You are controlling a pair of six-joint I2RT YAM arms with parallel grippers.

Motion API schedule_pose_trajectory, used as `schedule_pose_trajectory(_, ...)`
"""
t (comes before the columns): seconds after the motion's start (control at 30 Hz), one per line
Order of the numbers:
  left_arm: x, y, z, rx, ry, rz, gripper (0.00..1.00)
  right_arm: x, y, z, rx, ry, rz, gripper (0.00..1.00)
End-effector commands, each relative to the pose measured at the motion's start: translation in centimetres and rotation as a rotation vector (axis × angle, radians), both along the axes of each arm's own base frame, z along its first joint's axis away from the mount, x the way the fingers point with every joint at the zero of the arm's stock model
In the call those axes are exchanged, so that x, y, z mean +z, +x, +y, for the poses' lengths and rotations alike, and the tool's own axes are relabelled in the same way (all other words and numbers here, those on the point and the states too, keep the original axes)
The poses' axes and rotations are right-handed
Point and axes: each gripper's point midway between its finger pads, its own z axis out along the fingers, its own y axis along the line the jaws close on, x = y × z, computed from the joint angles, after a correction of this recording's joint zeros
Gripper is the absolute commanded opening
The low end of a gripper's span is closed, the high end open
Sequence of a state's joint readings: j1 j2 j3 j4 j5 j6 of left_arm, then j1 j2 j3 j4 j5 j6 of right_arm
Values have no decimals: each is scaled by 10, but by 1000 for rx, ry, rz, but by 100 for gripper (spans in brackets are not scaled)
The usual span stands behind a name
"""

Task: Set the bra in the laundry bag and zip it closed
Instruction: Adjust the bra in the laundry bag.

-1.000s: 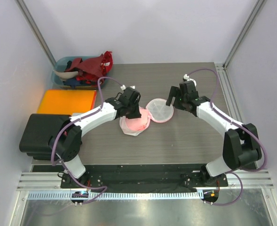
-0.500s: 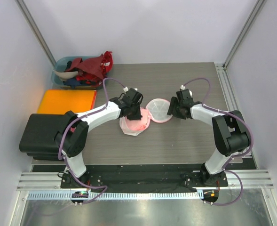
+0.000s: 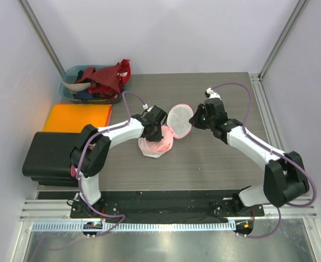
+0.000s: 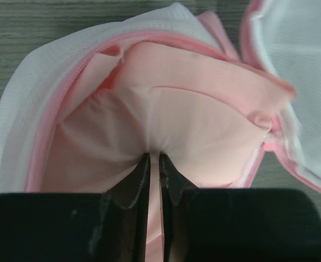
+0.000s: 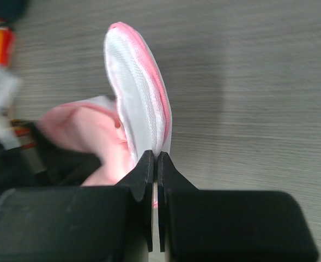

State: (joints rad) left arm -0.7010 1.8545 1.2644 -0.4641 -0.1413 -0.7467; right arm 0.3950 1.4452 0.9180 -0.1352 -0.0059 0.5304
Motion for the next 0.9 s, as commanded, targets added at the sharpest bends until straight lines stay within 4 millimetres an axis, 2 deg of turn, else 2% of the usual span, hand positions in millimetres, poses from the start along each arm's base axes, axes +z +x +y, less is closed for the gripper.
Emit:
schedule_pose_trajectory(0.0,-14,16,5,44,64,-36,11,63,-10,17,9,61,-102,1)
schedule_pose_trajectory(0.07,-28,17,7,57,79,-8,10,79,-18,25,22,73,-122,1)
schedule_pose_trajectory(0.1,-32,17,9,65,85,-2,10,81,-23,24,23,66,-113,1)
schedule_pose_trajectory(0.13,-35,19,9,74,89,-7,10,95,-25,22,19,80,-139,1)
schedule_pose_trajectory(0.2,-42,18,10,81,89,2,10,105,-31,20,14,83,-149,1)
schedule_pose_trajectory(0.43,-46,21,8,77,94,10,10,167,-43,9,11,99,-254,1)
schedule_pose_trajectory(0.53,-43,25,3,73,87,11,10,176,-46,10,26,90,-262,1)
schedule_pose_trajectory(0.7,-22,30,-6,51,44,-12,10,179,-49,5,14,55,-273,1)
schedule_pose_trajectory(0.87,24,28,-21,3,-66,-55,16,166,-42,-3,-13,-19,-253,1)
